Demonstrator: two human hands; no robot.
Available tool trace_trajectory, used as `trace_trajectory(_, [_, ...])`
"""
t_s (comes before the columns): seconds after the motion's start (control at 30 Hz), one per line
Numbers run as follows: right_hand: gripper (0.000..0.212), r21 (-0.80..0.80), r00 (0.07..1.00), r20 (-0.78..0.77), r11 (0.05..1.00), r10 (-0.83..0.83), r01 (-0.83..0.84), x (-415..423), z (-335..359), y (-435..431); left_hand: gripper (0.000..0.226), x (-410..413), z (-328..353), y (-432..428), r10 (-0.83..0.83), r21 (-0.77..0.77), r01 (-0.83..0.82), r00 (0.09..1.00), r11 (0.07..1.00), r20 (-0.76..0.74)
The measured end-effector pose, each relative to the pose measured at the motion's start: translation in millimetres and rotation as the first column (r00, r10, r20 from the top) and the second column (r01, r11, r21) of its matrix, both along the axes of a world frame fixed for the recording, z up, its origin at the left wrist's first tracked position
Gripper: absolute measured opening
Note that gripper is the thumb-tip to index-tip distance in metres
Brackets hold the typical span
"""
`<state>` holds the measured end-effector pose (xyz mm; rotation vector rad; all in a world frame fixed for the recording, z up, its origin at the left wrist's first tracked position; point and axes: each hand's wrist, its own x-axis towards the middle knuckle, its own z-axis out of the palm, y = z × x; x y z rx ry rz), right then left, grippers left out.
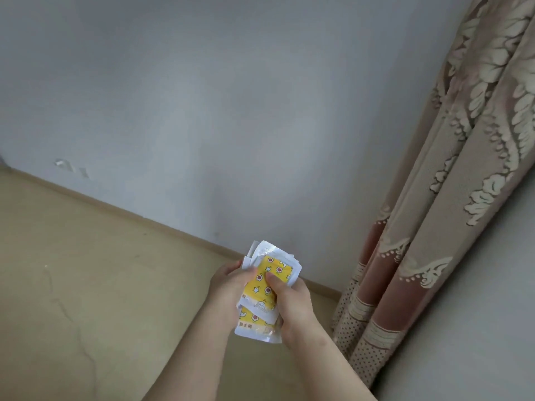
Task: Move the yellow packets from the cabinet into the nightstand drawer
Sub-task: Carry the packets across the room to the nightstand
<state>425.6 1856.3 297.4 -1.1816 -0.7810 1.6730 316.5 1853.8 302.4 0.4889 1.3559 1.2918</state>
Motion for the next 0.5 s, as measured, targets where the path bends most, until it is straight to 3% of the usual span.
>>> trace_trajectory(0.23, [0.017, -0.010, 0.989, 0.044, 0.990, 0.144, -0.144, -38, -3, 150, 0.027, -37, -9, 138, 0.172, -0.008, -0.172, 0.985, 0.985, 0.035])
trace_trajectory(0.5, [0.010, 0.027, 0.963, 0.056, 0.964, 0.264, -0.265, -161, 15, 346, 0.032, -161, 11, 321, 0.297, 0.031, -0.298, 0.955, 0.954, 0.022])
